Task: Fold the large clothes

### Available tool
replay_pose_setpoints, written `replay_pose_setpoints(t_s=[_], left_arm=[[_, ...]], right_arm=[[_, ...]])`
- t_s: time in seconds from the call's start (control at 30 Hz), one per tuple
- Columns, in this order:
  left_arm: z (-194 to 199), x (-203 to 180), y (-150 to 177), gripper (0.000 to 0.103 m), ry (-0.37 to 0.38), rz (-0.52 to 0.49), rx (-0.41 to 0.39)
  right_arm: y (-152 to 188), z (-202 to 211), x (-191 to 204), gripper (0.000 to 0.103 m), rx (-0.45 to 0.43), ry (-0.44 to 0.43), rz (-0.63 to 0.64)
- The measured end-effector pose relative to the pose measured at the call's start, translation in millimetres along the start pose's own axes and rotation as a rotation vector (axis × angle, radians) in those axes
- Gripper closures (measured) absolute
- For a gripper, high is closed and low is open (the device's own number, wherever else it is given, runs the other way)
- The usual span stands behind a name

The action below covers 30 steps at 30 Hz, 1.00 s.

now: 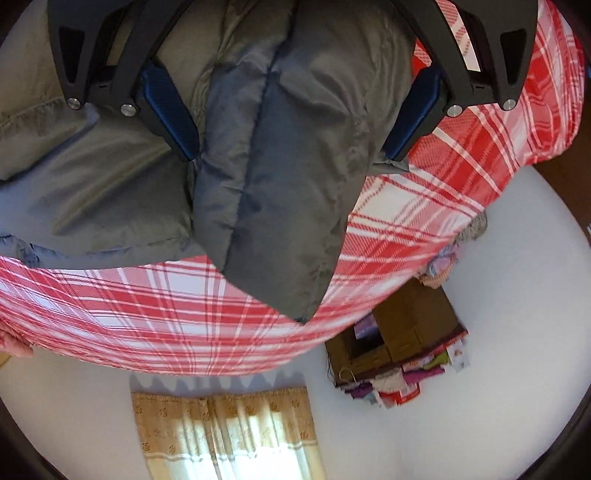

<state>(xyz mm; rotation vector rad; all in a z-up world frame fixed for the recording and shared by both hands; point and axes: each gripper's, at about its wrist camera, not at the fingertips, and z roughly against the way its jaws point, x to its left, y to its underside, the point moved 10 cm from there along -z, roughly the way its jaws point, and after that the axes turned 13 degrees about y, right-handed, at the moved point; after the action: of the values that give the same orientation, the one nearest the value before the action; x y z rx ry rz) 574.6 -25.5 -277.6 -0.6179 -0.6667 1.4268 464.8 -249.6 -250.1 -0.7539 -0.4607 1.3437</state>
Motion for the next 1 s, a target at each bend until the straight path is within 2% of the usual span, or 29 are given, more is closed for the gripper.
replay_pose_setpoints(t_s=[1.0], left_arm=[[-3.3,2.7,4.8,0.001,-0.027,-0.016,0.03]], right_arm=[[7.2,-21.1,7.0,0.027,0.069,0.068,0.066]])
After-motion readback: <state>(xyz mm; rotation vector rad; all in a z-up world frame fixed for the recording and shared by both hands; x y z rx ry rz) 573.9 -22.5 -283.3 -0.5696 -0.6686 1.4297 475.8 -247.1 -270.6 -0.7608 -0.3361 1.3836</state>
